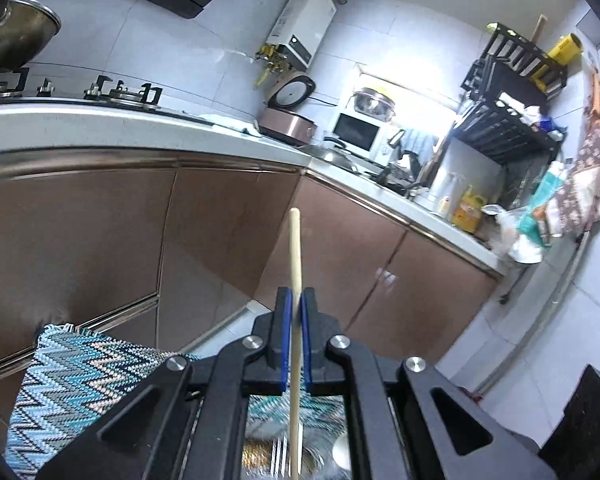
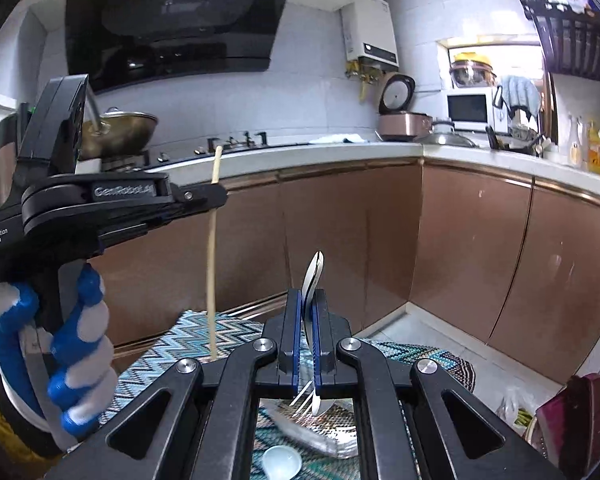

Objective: Organize utensils
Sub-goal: 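Carry the chopstick and spoon to the utensil holder and drop them in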

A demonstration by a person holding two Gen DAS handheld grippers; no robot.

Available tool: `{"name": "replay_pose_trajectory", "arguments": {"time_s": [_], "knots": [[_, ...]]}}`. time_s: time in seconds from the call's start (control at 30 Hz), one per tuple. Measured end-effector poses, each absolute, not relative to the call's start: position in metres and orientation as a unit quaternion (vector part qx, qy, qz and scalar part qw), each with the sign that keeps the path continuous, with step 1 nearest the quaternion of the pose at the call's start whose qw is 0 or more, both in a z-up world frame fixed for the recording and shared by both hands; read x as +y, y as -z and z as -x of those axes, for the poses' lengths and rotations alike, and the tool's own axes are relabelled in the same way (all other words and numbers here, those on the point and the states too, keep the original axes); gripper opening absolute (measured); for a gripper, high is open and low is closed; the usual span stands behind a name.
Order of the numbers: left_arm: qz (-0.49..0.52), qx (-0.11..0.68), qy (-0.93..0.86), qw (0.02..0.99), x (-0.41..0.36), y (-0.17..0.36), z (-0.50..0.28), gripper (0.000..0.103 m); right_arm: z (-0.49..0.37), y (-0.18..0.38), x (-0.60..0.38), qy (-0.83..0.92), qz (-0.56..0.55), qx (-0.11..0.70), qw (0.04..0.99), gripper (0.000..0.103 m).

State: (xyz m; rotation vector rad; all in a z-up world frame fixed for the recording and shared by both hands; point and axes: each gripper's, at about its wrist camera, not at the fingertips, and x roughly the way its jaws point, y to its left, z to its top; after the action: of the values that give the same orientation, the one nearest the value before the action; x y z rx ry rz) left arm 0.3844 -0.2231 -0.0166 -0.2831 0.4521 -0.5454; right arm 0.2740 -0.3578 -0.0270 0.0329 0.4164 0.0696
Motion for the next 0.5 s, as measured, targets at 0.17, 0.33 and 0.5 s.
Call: {"name": "replay_pose_trajectory", "arguments": {"time_s": [0.17, 0.33, 0.5], "knots": [[0.133, 0.225, 0.243, 0.934, -0.243, 0.061, -0.404, 0.004, -0.292, 0.065, -0.366, -0.026, -0.026, 0.219, 0.975, 0.005], [0.112, 0.224, 0.239, 0.938, -0.257, 0.092, -0.404, 0.004, -0.297, 0.094, -0.369, -0.021, -0.029, 0.227, 0.973, 0.005], [0.113, 0.223, 0.232, 0.94, -0.254, 0.114, -0.399, 0.006, -0.298, 0.11, -0.375, -0.015, -0.041, 0.242, 0.969, 0.005]]}}
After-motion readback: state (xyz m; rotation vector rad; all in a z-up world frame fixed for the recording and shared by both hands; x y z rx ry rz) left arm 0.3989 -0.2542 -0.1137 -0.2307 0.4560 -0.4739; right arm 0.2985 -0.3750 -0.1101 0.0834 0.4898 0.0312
